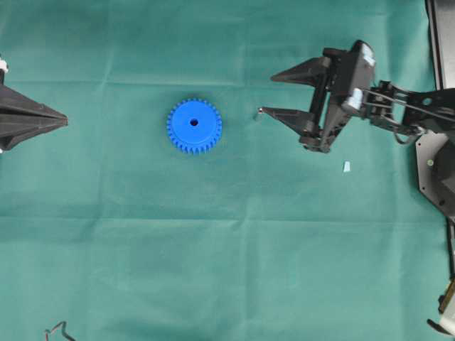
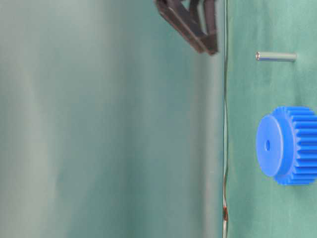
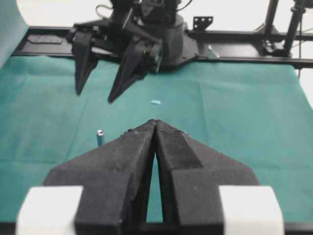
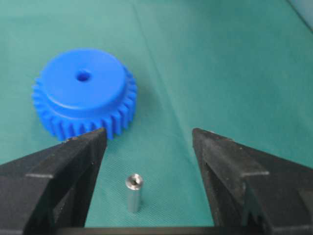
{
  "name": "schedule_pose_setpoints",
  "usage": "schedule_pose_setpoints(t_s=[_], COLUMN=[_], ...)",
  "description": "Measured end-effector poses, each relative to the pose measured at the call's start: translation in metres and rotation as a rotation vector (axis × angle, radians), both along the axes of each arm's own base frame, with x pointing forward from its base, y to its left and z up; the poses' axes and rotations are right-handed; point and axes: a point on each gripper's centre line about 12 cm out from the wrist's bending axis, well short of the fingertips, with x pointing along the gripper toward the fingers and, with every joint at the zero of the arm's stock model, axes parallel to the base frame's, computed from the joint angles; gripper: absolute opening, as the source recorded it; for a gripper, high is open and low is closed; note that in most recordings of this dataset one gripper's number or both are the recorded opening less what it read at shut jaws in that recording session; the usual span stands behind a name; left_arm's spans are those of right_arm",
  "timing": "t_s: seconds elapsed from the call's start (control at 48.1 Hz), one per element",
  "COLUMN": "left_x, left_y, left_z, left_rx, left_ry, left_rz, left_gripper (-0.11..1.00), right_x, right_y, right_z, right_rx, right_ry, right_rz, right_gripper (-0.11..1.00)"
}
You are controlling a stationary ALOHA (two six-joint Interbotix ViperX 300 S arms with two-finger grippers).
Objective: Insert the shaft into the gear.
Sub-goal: 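Move the right gripper left toward the small silver shaft, then close the right gripper around the upright silver shaft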
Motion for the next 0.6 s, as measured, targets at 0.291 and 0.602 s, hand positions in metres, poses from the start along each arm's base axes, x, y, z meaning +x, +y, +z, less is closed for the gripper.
schedule_pose_setpoints(t_s=[0.291,0.602], left_x=[0.000,0.000], left_y=[0.000,0.000], left_z=[0.000,-0.001], left_rx=[0.000,0.002], left_ry=[0.000,0.012], left_rz=[0.000,0.000], left_gripper=[0.00,0.00], right_x=[0.011,0.013], right_y=[-0.005,-0.004], right_z=[-0.031,-0.047], right_rx=[0.058,0.107], right_ry=[0.059,0.083], right_rz=[-0.039,-0.054], right_gripper=[0.76,0.76])
